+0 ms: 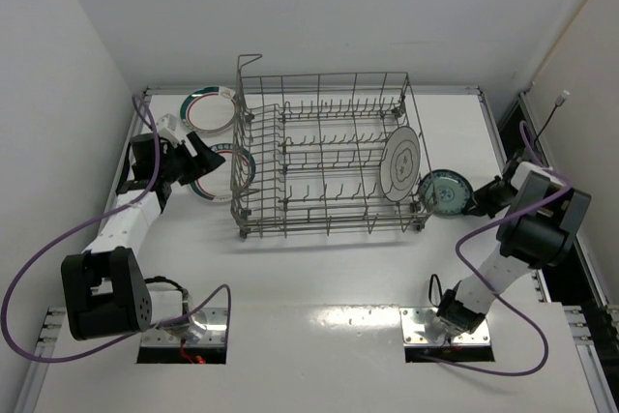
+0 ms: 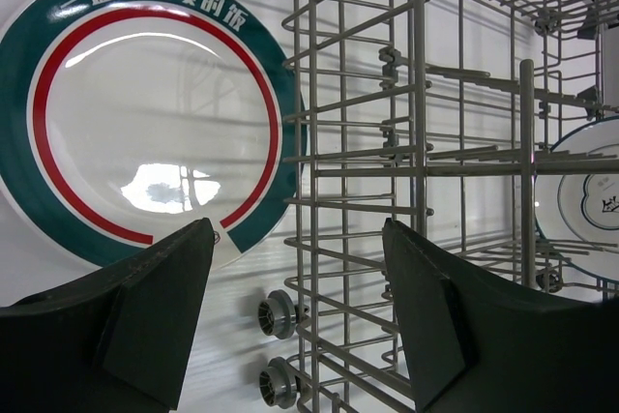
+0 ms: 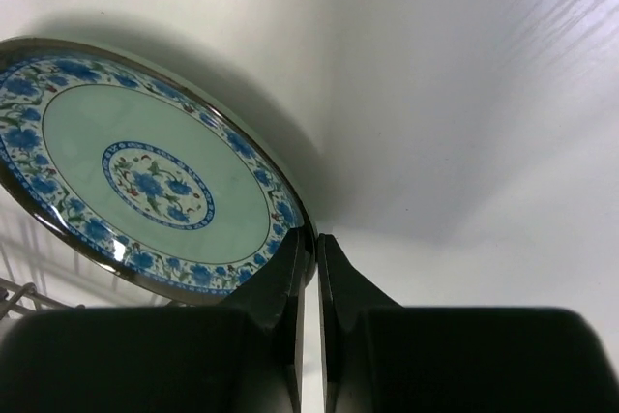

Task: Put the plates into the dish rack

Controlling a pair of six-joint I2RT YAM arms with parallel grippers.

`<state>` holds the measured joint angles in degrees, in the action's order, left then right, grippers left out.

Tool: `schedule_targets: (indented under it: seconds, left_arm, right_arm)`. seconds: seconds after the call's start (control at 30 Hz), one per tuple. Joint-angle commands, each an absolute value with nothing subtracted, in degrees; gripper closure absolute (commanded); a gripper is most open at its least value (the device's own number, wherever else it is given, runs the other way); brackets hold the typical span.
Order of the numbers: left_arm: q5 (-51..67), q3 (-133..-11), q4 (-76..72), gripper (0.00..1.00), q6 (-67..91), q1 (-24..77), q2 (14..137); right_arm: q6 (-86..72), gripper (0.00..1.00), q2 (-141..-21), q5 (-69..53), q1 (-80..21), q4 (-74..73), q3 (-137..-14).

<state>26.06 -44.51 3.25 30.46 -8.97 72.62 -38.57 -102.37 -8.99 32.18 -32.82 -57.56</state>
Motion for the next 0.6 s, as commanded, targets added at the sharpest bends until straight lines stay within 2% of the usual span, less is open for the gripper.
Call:
schedule_targets:
  seconds: [0.0,0.2,0.57]
  left_arm:
    - [26.0,-45.0,2.1,0.32,29.6,-8.7,70.8]
    - [26.0,-45.0,2.1,0.32,29.6,-8.7,70.8]
    - [26.0,-45.0,2.1,0.32,29.6,-8.7,71.8]
  right_arm:
    - [-37.4,1.0,-103.2,-7.7,32.7,-33.8,-59.9]
    - [-38.1,1.0,-98.1,-13.1,33.2,-29.0,-56.6]
    - [-37.5,1.0,-91.8,-12.5,30.8,-31.9,-63.5]
